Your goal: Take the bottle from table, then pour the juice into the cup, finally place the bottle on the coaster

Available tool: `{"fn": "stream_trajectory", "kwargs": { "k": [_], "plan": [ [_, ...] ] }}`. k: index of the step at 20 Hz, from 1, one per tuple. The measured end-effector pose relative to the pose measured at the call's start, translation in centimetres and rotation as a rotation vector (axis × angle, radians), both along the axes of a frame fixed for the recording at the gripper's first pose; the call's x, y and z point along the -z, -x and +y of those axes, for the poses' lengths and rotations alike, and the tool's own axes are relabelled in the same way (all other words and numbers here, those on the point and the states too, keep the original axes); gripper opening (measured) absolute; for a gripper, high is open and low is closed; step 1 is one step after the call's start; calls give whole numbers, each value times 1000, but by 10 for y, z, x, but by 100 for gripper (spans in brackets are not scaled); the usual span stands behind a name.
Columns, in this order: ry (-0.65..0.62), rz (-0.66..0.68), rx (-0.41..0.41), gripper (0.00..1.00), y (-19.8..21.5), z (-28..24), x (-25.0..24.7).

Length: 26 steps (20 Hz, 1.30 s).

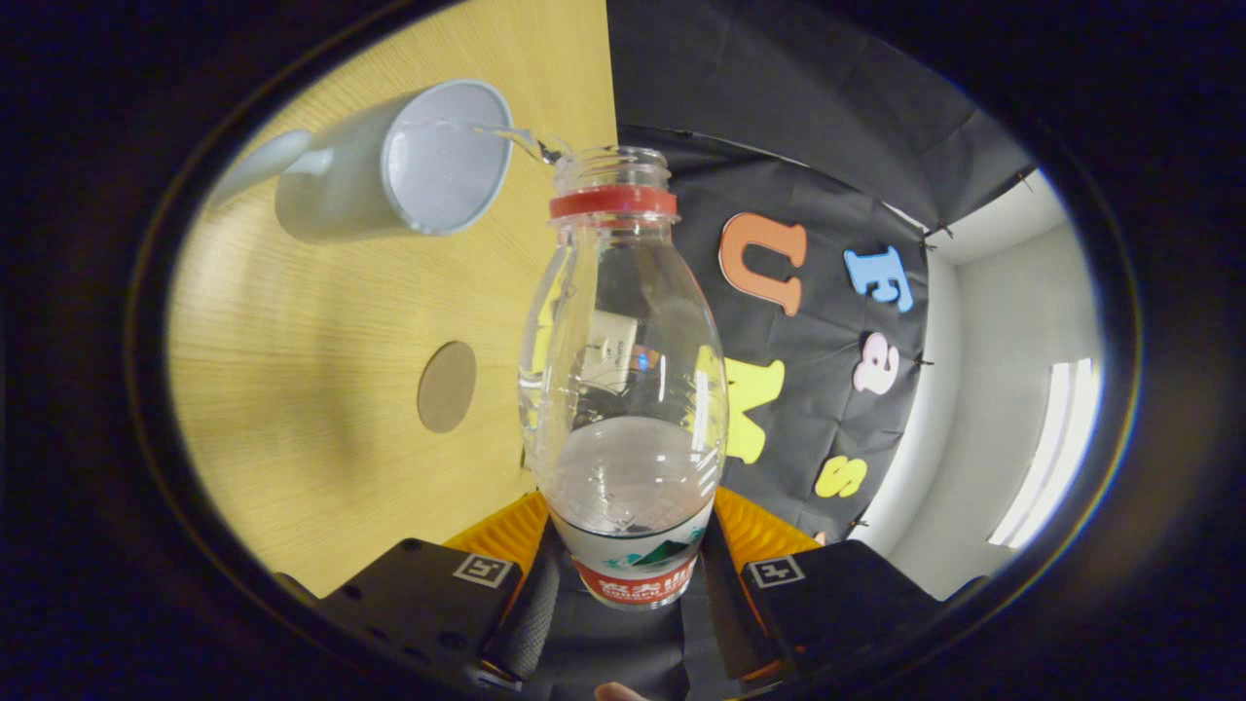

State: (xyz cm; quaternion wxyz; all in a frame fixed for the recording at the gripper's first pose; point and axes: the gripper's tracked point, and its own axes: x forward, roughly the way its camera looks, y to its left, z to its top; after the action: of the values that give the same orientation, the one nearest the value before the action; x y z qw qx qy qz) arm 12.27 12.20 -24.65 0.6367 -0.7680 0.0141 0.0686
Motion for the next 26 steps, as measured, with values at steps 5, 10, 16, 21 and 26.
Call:
{"fn": "stream_trajectory", "kwargs": {
  "k": [5,10,16,21,26],
  "plan": [
    [14,-16,-3,73,2,0,-8],
    [25,-32,-12,73,-1,2,-17],
    [61,-40,-19,73,-6,5,-20],
    [84,-50,-22,73,-8,6,-25],
    [116,-60,-35,73,-6,9,-26]
  ]
}}
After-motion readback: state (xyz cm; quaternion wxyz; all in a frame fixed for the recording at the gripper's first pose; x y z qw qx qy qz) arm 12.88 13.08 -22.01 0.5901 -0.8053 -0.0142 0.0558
